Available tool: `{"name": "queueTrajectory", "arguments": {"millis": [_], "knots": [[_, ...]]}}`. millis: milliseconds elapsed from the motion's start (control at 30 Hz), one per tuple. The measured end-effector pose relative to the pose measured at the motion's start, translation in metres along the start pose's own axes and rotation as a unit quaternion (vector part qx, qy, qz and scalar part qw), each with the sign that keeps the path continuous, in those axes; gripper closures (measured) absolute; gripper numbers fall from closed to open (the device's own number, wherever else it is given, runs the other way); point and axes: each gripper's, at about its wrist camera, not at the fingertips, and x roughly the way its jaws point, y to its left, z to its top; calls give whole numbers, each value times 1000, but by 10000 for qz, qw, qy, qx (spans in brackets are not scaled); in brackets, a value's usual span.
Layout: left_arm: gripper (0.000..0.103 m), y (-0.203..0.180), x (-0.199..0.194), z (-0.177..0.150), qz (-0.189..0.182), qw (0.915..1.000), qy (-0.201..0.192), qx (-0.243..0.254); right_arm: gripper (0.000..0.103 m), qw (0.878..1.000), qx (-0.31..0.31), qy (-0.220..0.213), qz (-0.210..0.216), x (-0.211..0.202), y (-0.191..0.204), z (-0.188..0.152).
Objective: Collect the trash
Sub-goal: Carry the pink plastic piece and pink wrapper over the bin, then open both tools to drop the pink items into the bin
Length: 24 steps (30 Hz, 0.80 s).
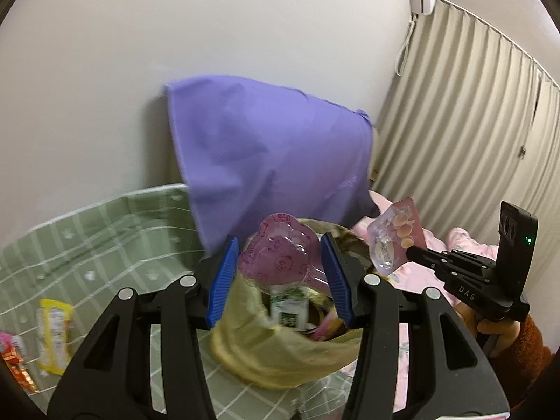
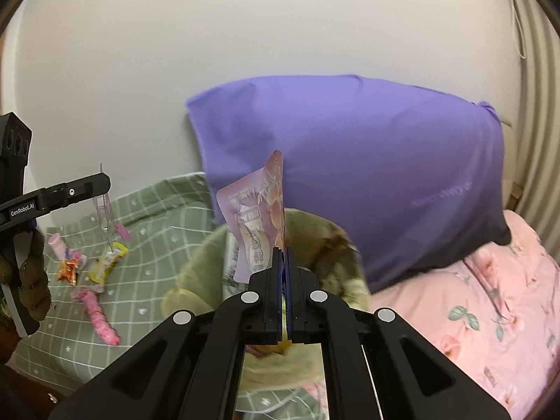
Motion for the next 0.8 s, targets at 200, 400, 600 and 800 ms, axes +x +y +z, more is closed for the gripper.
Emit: {"name": "queueTrajectory", "arguments": {"millis": [200, 400, 600, 800], "knots": [[57, -20, 55, -7, -301, 9984, 484, 49, 99, 9996, 109, 242, -92, 12, -17, -9], [57, -27, 96, -28, -225, 9950, 952, 220, 99, 9988, 84, 484, -9, 28, -18, -18], [57, -23, 113, -47, -109, 9916, 1274, 191, 99, 9979, 103, 636, 106, 38, -17, -23], [57, -14, 115, -51, -138, 9904, 1374, 76, 98, 9972, 153, 714, 155, 48, -18, -25]]}}
